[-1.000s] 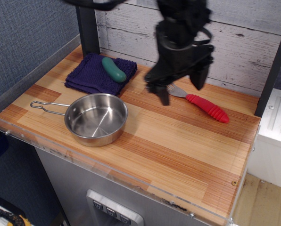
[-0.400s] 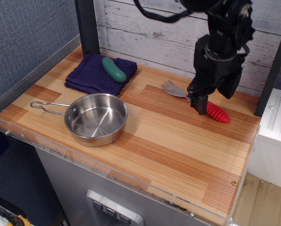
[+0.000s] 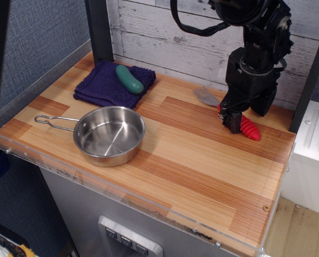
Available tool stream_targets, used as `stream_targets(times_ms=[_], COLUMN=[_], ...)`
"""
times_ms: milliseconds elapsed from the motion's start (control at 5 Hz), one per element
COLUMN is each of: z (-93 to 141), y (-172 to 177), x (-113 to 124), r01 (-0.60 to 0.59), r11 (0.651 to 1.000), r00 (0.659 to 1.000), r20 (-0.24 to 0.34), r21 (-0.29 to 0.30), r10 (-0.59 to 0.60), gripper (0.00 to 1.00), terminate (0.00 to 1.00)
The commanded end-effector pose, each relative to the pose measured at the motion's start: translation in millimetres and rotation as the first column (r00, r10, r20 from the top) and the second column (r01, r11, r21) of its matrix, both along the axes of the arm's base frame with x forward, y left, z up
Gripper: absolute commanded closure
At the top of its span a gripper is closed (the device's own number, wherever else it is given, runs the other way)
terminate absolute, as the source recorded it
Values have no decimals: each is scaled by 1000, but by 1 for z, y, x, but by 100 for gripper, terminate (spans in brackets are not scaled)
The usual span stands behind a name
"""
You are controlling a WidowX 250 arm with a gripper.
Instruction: Pick up the red carrot and place it on the right of the pot
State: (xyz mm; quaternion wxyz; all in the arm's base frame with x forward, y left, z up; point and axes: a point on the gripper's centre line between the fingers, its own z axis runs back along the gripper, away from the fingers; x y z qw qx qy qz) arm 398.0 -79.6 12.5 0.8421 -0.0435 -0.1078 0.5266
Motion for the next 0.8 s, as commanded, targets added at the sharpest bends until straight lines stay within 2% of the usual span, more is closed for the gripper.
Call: stream_targets(times_ms=[0,400,600], z=[11,25,48], y=[9,6,12], x=[6,-4,-8], r01=[49,74,65], r11=[999,997,997], r00=[998,997,996], r20=[30,33,58], r21=[-4,-30,-27], r10=[-49,-73,-64], gripper=[100,100,100], terminate=[0,0,0])
